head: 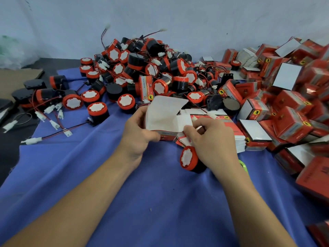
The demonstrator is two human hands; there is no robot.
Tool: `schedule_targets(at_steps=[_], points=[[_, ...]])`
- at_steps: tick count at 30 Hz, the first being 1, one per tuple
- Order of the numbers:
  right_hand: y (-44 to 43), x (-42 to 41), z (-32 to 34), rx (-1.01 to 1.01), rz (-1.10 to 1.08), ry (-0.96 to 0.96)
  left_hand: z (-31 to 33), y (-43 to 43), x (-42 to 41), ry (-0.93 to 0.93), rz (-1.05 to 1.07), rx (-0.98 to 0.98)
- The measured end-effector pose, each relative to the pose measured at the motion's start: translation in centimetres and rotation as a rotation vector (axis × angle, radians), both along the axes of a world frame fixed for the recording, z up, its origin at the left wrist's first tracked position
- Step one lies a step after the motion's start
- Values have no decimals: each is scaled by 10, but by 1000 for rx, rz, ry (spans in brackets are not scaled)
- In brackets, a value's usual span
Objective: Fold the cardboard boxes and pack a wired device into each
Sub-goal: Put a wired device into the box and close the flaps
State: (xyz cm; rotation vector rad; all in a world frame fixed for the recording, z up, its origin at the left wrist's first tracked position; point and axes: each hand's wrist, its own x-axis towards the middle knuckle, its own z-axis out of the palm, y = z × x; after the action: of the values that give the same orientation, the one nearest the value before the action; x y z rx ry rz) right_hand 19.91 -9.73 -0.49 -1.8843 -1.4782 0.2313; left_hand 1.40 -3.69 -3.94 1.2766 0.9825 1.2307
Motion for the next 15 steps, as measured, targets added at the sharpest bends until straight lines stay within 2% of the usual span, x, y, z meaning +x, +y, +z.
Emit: schedule_targets(at_steps=[2, 5, 9, 12, 13, 15], points=[[-4, 5, 4, -109, 61, -45, -3, 2, -1, 157, 102, 34], [-13, 13, 16, -285, 259, -19, -5, 5, -6, 285, 156, 50], [-26, 23, 32, -528, 665, 59, -6, 8, -11, 357, 144, 3], [-29, 30, 36, -519, 776, 38, -6, 9, -14, 388, 94, 27], [-29, 31, 37, -488, 802, 82, -5, 9, -15, 386, 73, 48], [-29, 26, 39, -361, 844, 304, -2, 8, -16, 361, 16, 98]])
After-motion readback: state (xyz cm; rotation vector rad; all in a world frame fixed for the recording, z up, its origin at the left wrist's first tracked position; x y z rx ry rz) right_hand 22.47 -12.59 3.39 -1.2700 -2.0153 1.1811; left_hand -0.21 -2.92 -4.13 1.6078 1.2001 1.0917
